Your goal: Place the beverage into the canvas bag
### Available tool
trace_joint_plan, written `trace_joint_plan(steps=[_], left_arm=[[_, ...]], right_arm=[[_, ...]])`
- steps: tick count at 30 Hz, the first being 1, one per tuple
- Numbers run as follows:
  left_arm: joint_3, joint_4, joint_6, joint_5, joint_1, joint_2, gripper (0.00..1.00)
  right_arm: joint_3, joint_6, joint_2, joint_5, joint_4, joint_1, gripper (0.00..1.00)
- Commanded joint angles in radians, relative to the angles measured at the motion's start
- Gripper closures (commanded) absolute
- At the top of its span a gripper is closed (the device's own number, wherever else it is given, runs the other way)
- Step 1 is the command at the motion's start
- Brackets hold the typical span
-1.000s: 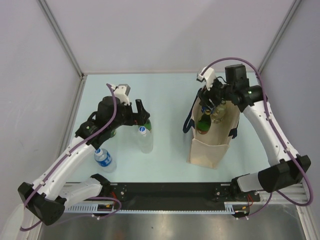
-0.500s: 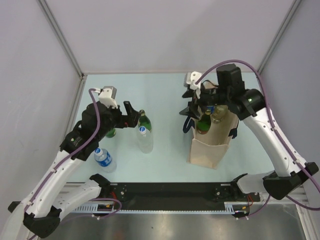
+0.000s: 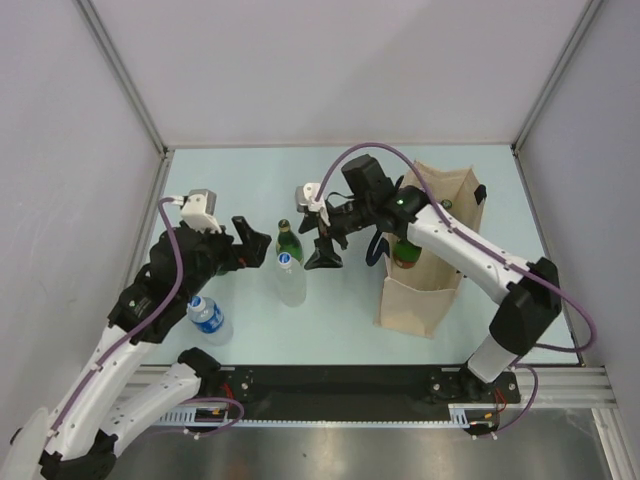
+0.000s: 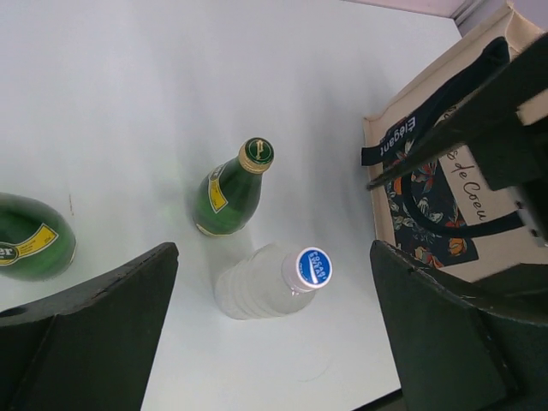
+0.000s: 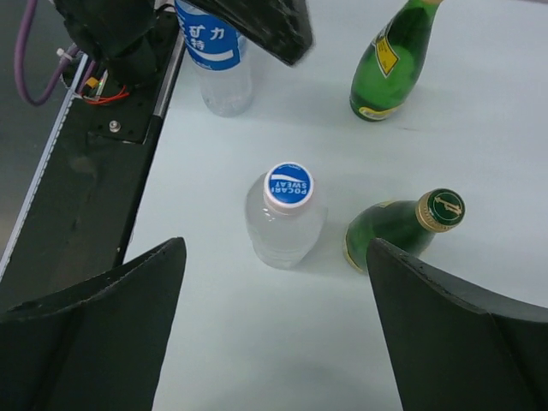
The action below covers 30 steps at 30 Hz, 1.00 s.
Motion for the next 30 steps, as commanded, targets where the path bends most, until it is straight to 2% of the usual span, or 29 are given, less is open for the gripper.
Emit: trace_joint_plan(steps=[1,14,20,26,27,30], left_arm=[[-0.019,-0.001,-0.028,-0.072,0.006,-0.047,0.00],[-0.056,-0.036,-0.053,-0.181,0.006,-0.156,0.00],[-0.059,-0.037,-0.056,-0.175,0.006,-0.150,0.00],[-0.061,-0.034,-0.059,-0.169,0.006,-0.140,0.00],[-0.061,-0.033,-0.059,-0.166,0.006,-0.138,0.00],[-0.062,-0.022,-0.060,-0.158,0.006,-0.127,0.00]], right_arm=[[0.074,0.035,0.069,-0.012,0.093,0.024,0.07],[0.100,0.016,0.207,0.026,0.112,0.090,0.12],[0.123,0.019,0.241,0.039,0.097,0.094,0.25],[0.139,-0.008,0.241,0.028,0.061,0.102,0.54],[0.142,-0.008,0.238,0.022,0.057,0.105,0.67],[0.160,-0.014,0.216,0.011,0.035,0.108,0.88]])
